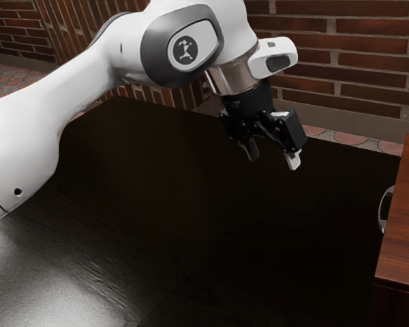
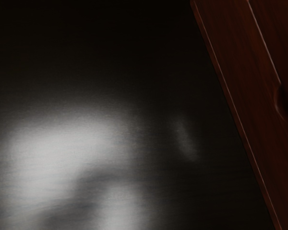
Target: Pull the drawer handle with one arm to open the drawer
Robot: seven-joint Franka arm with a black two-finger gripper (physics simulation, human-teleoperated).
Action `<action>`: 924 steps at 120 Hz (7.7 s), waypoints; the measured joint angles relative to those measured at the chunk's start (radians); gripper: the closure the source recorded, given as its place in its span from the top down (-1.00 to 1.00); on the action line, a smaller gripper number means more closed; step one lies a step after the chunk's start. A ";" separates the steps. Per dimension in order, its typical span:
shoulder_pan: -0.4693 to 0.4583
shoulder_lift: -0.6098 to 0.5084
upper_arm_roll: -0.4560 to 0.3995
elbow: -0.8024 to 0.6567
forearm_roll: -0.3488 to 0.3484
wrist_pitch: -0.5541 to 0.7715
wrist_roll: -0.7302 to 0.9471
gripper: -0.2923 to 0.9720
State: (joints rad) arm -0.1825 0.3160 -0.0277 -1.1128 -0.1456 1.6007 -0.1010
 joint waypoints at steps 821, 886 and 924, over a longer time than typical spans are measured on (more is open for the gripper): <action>0.061 -0.033 -0.006 -0.317 -0.195 0.333 -0.144 -0.55; 0.104 -0.069 -0.014 -0.363 -0.181 0.333 -0.124 -0.55; 0.124 -0.077 -0.016 -0.374 -0.178 0.332 -0.114 -0.55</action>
State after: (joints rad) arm -0.0582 0.2395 -0.0439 -1.4865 -0.3232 1.9332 -0.2148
